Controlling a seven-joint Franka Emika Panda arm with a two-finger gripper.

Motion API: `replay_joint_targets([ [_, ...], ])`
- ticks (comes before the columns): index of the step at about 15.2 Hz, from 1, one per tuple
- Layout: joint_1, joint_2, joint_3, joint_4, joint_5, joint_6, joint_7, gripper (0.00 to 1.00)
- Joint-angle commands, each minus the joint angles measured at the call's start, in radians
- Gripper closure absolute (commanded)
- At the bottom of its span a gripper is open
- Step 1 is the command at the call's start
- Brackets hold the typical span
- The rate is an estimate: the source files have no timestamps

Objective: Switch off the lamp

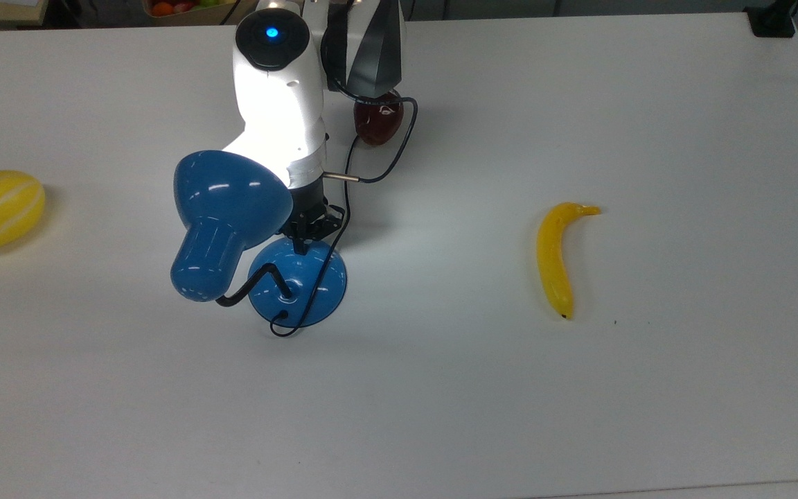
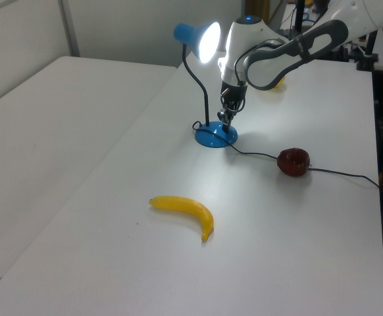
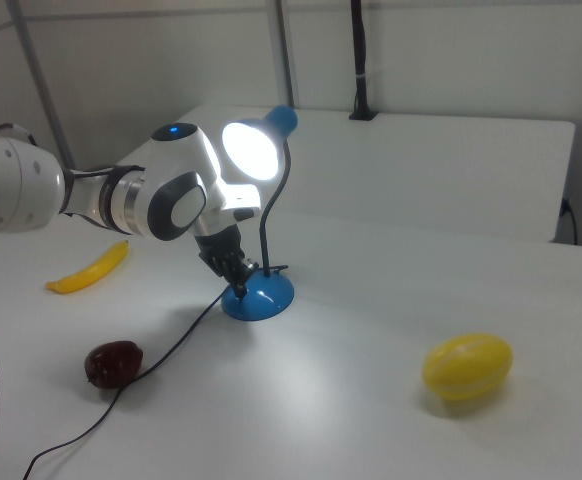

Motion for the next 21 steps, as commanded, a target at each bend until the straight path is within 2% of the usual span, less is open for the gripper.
replay_joint_targets([
  [1, 0.011, -0.066, -0.001, -0.107, 0.004, 0.006, 0.027, 1.0],
  [9, 0.009, -0.056, -0.001, -0.108, 0.006, 0.005, 0.027, 1.0],
  [11, 0.005, -0.082, -0.001, -0.11, 0.006, -0.009, 0.025, 1.0],
  [14, 0.003, -0.181, -0.001, -0.144, 0.006, -0.111, 0.016, 1.0],
  [18, -0.025, -0.345, 0.001, -0.162, 0.006, -0.393, -0.042, 1.0],
  [20, -0.048, -0.44, 0.007, -0.164, 0.001, -0.553, -0.071, 0.94],
  [21, -0.057, -0.47, 0.007, -0.162, -0.003, -0.596, -0.09, 0.83],
])
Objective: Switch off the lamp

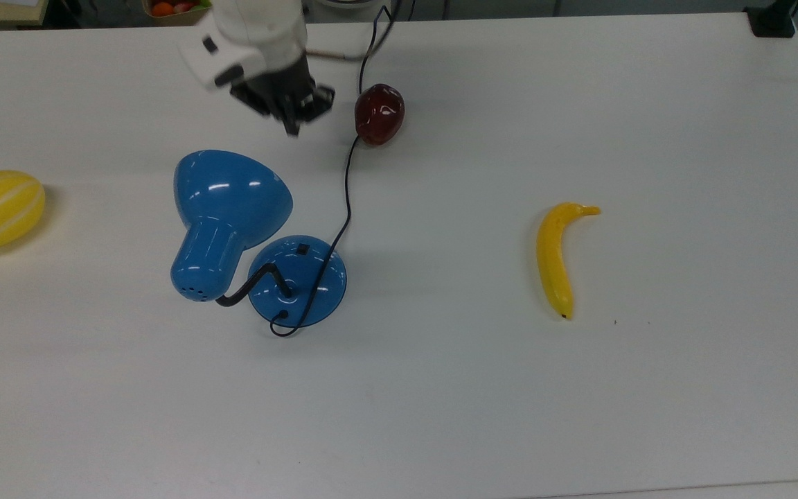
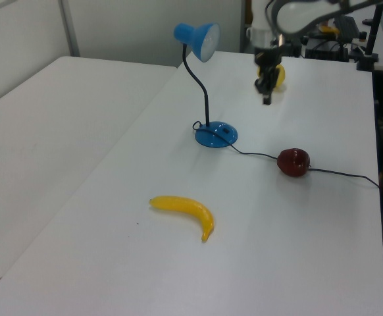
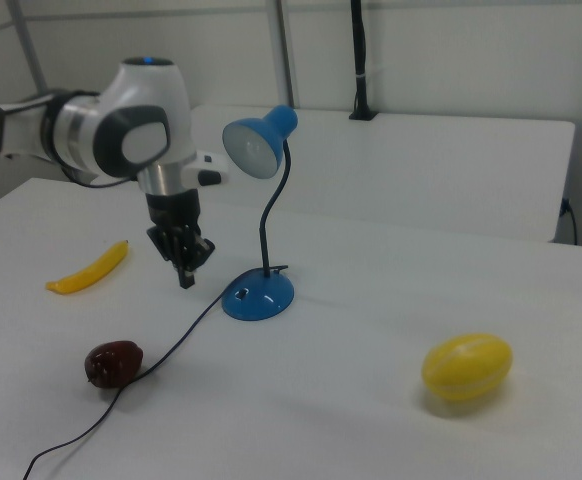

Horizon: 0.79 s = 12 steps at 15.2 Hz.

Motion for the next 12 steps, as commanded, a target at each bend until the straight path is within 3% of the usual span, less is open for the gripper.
replay_joint_targets([
  [1, -0.038, -0.168, 0.007, -0.068, -0.011, -0.149, -0.073, 0.6],
  [3, -0.046, -0.197, 0.005, -0.067, -0.045, -0.162, -0.069, 0.06],
  [4, -0.047, -0.212, 0.007, -0.067, -0.068, -0.163, -0.066, 0.0],
  [12, -0.066, -0.226, 0.007, -0.047, -0.073, -0.172, -0.063, 0.0],
])
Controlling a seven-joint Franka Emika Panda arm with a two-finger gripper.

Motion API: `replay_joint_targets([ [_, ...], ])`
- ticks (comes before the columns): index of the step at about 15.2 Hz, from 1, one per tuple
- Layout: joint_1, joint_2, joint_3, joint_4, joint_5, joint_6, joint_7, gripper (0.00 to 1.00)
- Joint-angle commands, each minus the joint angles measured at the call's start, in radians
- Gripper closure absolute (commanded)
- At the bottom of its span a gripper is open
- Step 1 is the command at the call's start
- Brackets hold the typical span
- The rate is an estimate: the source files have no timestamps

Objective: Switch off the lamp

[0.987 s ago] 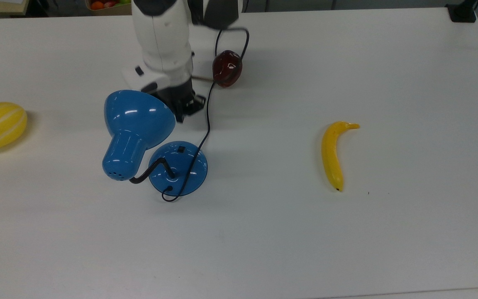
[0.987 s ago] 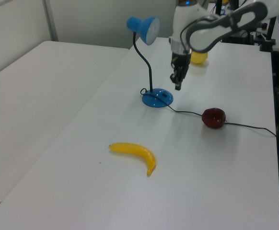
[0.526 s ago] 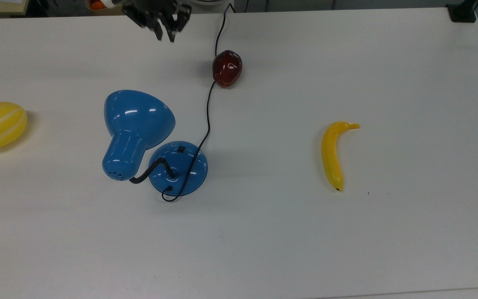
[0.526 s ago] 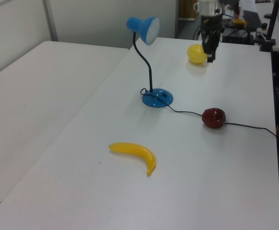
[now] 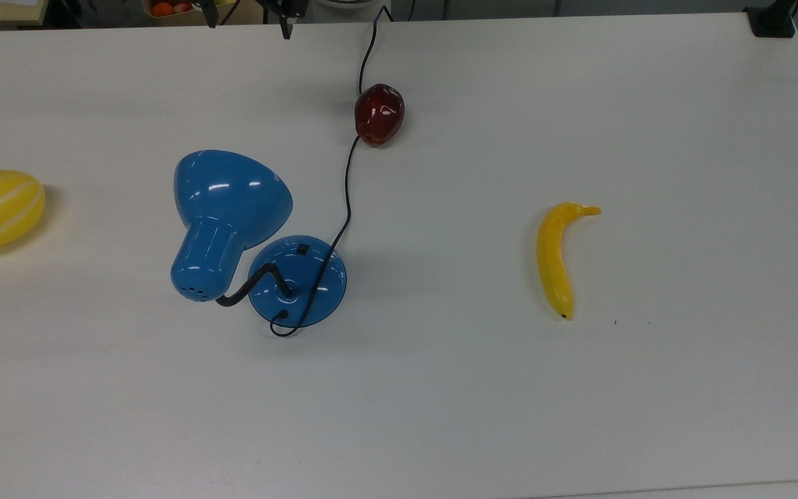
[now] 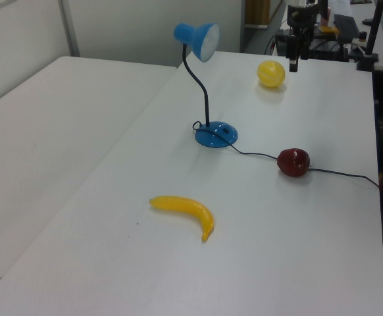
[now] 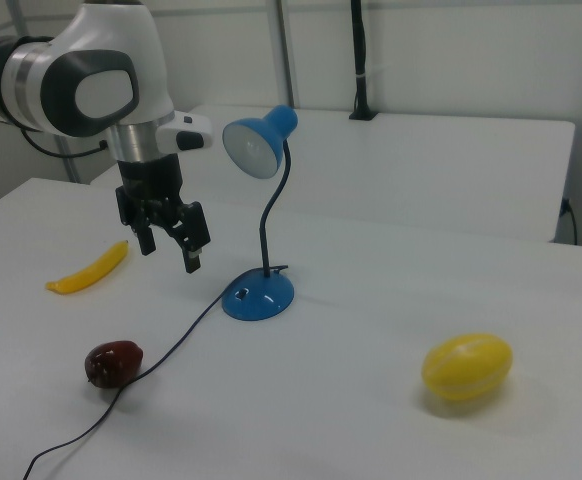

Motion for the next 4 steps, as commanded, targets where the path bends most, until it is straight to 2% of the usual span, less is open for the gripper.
replay_joint_targets([
  [1, -0.006, -0.013, 0.007, -0.005, -0.015, -0.012, -0.01, 0.0],
  [4, -0.006, -0.011, 0.007, -0.002, -0.015, -0.014, -0.008, 0.0],
])
